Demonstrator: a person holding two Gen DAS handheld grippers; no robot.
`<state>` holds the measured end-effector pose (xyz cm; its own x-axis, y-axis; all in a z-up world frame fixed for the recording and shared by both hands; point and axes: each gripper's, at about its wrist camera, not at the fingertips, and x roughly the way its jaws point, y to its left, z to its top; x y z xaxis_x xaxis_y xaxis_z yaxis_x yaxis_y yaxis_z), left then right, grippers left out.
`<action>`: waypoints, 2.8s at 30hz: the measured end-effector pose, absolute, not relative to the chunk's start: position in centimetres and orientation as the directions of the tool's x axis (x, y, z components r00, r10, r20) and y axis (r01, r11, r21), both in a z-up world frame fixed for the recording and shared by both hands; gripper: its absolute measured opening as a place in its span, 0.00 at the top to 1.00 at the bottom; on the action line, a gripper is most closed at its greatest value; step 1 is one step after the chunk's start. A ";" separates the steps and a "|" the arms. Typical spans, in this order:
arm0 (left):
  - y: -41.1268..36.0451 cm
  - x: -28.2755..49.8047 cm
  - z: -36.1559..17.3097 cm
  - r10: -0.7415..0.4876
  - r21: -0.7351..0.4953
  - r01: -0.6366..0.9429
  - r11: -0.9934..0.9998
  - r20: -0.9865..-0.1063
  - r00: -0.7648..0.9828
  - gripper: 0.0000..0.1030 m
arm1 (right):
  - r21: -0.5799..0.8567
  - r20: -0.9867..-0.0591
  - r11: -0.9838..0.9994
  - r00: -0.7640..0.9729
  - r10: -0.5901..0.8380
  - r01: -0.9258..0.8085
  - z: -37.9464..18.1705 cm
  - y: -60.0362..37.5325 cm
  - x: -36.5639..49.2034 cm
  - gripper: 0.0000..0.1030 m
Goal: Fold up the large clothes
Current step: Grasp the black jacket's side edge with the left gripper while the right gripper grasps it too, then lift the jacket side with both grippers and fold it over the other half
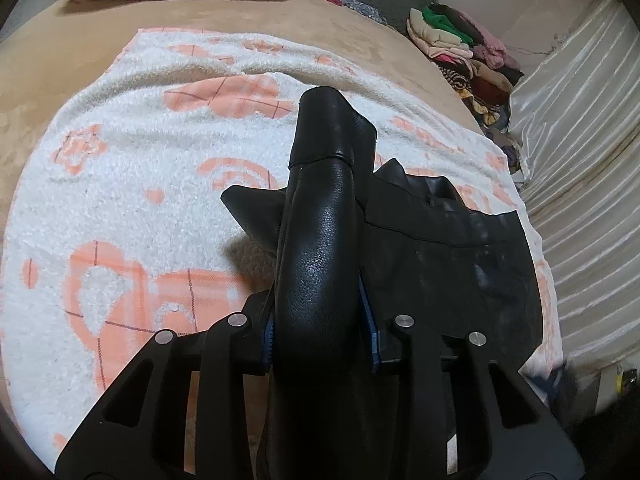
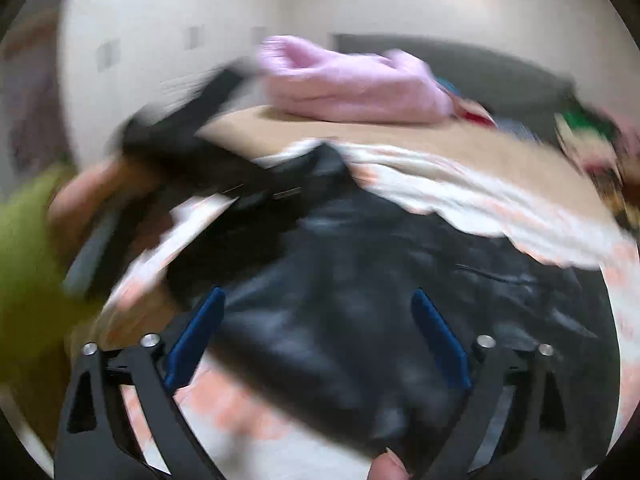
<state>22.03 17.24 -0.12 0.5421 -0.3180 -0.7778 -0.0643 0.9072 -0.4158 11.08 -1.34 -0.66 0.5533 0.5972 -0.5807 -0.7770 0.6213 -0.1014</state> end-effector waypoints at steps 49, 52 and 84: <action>-1.3 25.8 0.6 -0.362 -0.335 0.145 0.931 -0.798 0.482 0.33 | 0.642 -0.467 0.734 0.646 0.604 -0.221 -4.6 -25.5 15.5 0.76; -1.7 25.7 -1.8 -0.353 -0.323 0.143 0.935 -0.823 0.445 0.33 | 0.653 -0.496 0.737 0.636 0.592 -0.176 -3.4 -25.9 16.3 0.14; -4.7 24.8 -3.8 -0.487 -0.476 0.127 0.870 -0.791 0.370 0.09 | 0.548 -0.598 0.810 0.578 0.555 -0.210 -2.6 -34.4 24.8 0.37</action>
<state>24.77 -4.66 -3.82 0.3703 -0.4870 -0.7911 0.1267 0.8701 -0.4763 24.77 -34.36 -2.61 0.5782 0.5550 -0.5980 -0.2105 0.8096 0.5480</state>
